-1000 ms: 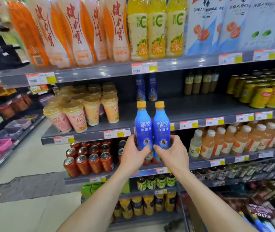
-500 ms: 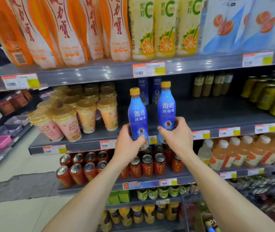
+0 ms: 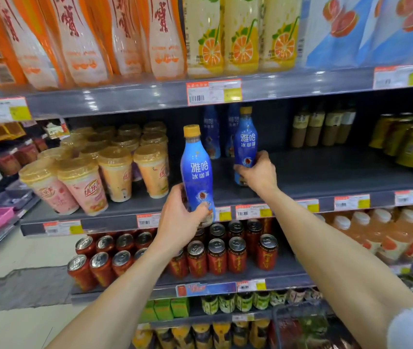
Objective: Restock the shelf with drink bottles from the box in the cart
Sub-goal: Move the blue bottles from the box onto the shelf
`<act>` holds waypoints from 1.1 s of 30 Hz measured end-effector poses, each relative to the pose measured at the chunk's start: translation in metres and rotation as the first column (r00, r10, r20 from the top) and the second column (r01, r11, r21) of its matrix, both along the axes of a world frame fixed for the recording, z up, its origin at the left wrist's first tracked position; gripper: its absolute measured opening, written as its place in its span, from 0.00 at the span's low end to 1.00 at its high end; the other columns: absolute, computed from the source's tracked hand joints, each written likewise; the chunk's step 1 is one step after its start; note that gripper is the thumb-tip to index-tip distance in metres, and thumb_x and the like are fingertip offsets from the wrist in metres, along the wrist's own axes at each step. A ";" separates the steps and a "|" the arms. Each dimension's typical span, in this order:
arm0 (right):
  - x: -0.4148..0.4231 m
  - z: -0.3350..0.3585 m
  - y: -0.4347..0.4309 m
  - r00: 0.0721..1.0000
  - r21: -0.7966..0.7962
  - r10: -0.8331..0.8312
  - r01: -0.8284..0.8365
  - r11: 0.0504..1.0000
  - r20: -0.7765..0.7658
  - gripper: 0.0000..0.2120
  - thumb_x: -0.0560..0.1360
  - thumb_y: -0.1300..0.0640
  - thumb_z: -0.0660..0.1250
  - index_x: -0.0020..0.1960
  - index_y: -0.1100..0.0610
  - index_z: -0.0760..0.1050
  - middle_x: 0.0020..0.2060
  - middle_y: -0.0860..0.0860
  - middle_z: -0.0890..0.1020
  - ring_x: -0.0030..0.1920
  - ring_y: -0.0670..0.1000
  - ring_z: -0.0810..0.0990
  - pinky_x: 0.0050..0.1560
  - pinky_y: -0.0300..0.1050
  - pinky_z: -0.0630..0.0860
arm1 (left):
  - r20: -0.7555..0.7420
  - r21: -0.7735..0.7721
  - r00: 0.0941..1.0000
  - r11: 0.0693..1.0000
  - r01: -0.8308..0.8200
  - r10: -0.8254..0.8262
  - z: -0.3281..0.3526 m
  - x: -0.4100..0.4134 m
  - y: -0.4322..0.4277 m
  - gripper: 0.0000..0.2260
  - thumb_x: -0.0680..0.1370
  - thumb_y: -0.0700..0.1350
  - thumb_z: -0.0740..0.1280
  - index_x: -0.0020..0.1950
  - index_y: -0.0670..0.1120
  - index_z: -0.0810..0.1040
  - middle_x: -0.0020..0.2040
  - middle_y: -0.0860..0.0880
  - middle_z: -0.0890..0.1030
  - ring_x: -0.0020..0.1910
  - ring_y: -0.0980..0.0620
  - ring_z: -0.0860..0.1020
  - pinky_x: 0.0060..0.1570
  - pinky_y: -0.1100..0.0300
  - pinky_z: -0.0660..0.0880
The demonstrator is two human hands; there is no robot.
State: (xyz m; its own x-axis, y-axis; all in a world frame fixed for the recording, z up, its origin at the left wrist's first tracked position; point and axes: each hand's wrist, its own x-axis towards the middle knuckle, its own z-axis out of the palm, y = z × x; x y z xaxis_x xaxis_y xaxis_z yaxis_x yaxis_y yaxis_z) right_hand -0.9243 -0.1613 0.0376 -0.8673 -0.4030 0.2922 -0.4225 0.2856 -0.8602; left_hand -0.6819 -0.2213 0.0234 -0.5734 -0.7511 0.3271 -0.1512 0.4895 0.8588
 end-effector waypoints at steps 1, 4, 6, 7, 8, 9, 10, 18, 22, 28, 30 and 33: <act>-0.004 -0.004 -0.004 1.000 -0.014 0.019 -0.019 1.000 0.016 0.26 0.65 0.46 0.78 0.53 0.55 0.68 0.49 0.55 0.83 0.49 0.59 0.83 0.50 0.57 0.80 | -0.006 -0.006 1.000 1.000 0.000 0.000 -0.001 -0.001 -0.001 0.22 0.72 0.50 0.75 0.62 0.57 0.70 0.53 0.63 0.77 0.51 0.75 0.74 0.39 0.80 0.69; -0.016 -0.012 -0.015 0.999 -0.005 0.051 -0.051 0.999 -0.002 0.26 0.66 0.45 0.77 0.53 0.53 0.67 0.48 0.51 0.81 0.50 0.58 0.82 0.49 0.50 0.78 | -0.032 -0.014 0.999 1.000 0.000 -0.001 0.000 -0.006 -0.003 0.23 0.71 0.51 0.74 0.63 0.55 0.71 0.54 0.62 0.78 0.51 0.74 0.75 0.40 0.81 0.69; -0.023 -0.012 -0.021 0.998 0.032 0.066 -0.065 0.997 -0.019 0.26 0.67 0.43 0.76 0.53 0.52 0.65 0.46 0.50 0.79 0.51 0.58 0.81 0.46 0.44 0.73 | -0.050 -0.012 0.999 1.000 0.003 -0.004 0.001 -0.009 -0.005 0.23 0.69 0.53 0.73 0.62 0.56 0.71 0.54 0.62 0.79 0.51 0.73 0.76 0.39 0.80 0.69; -0.027 -0.012 -0.024 0.997 0.054 0.071 -0.069 0.996 -0.033 0.26 0.67 0.42 0.76 0.54 0.52 0.66 0.47 0.51 0.79 0.51 0.58 0.80 0.45 0.44 0.72 | -0.054 -0.018 0.999 1.000 0.001 -0.002 0.002 -0.010 -0.006 0.24 0.68 0.54 0.72 0.62 0.56 0.70 0.54 0.62 0.79 0.50 0.73 0.76 0.39 0.79 0.70; -0.030 -0.011 -0.028 0.996 0.083 0.072 -0.067 0.994 -0.053 0.27 0.67 0.41 0.76 0.55 0.53 0.66 0.50 0.52 0.80 0.52 0.58 0.80 0.46 0.45 0.73 | -0.056 -0.026 0.998 1.000 -0.002 0.001 0.003 -0.012 -0.007 0.24 0.68 0.55 0.72 0.62 0.57 0.70 0.54 0.62 0.79 0.50 0.72 0.76 0.39 0.79 0.70; -0.034 -0.009 -0.031 0.995 0.119 0.068 -0.059 0.991 -0.075 0.28 0.67 0.40 0.76 0.56 0.54 0.67 0.52 0.54 0.80 0.53 0.58 0.80 0.47 0.46 0.74 | -0.056 -0.033 0.998 0.999 -0.006 0.004 0.003 -0.013 -0.009 0.24 0.68 0.55 0.72 0.62 0.57 0.70 0.54 0.61 0.78 0.50 0.72 0.76 0.40 0.79 0.70; -0.038 -0.007 -0.035 0.994 0.152 0.064 -0.050 0.987 -0.091 0.29 0.67 0.40 0.75 0.57 0.54 0.68 0.55 0.55 0.79 0.54 0.59 0.79 0.48 0.47 0.74 | -0.054 -0.036 0.999 0.999 -0.010 0.008 0.003 -0.015 -0.012 0.24 0.68 0.55 0.72 0.62 0.57 0.69 0.54 0.61 0.78 0.50 0.72 0.76 0.40 0.79 0.70; -0.060 -0.001 -0.067 0.996 0.185 0.039 -0.024 0.983 -0.081 0.32 0.69 0.41 0.76 0.62 0.61 0.70 0.60 0.60 0.79 0.60 0.61 0.78 0.57 0.51 0.75 | -0.062 -0.066 0.998 0.997 -0.038 0.033 0.009 -0.026 -0.026 0.22 0.69 0.52 0.72 0.59 0.60 0.69 0.51 0.64 0.78 0.49 0.73 0.75 0.39 0.80 0.69; -0.064 -0.004 -0.075 0.996 0.145 0.044 -0.033 0.989 -0.072 0.31 0.69 0.42 0.76 0.63 0.59 0.70 0.60 0.59 0.79 0.59 0.61 0.78 0.56 0.52 0.75 | -0.036 -0.069 0.998 0.997 -0.046 0.044 0.006 -0.026 -0.033 0.21 0.71 0.51 0.73 0.59 0.61 0.68 0.51 0.64 0.77 0.50 0.75 0.74 0.37 0.78 0.71; -0.071 -0.001 -0.083 0.996 0.179 0.047 -0.034 0.983 -0.070 0.31 0.70 0.42 0.75 0.64 0.58 0.69 0.60 0.58 0.79 0.60 0.61 0.78 0.58 0.55 0.76 | -0.044 -0.060 0.998 0.997 -0.039 0.037 0.006 -0.035 -0.041 0.21 0.72 0.49 0.74 0.61 0.58 0.69 0.53 0.62 0.77 0.51 0.72 0.75 0.38 0.77 0.72; -0.073 -0.001 -0.085 0.997 0.187 0.049 -0.036 0.982 -0.066 0.31 0.71 0.43 0.74 0.65 0.58 0.69 0.60 0.58 0.79 0.60 0.61 0.78 0.59 0.56 0.76 | -0.049 -0.057 0.998 0.998 -0.037 0.034 0.005 -0.039 -0.042 0.22 0.73 0.49 0.74 0.62 0.57 0.69 0.55 0.60 0.78 0.52 0.67 0.77 0.38 0.74 0.73; -0.072 -0.002 -0.083 0.997 0.188 0.055 -0.044 0.981 -0.058 0.32 0.70 0.42 0.75 0.65 0.59 0.68 0.62 0.59 0.78 0.62 0.61 0.77 0.59 0.54 0.75 | -0.058 -0.051 0.998 0.999 -0.020 0.017 0.003 -0.045 -0.043 0.22 0.73 0.48 0.74 0.63 0.56 0.69 0.57 0.57 0.78 0.54 0.63 0.78 0.43 0.70 0.74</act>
State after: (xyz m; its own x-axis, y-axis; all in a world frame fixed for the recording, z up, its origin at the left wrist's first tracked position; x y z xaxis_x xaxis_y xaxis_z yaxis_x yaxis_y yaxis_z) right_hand -0.9961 -0.2438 0.0361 -0.8272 -0.4974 0.2614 -0.4918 0.4157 -0.7651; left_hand -0.7270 -0.2647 0.0265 -0.5391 -0.7427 0.3973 -0.1116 0.5305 0.8403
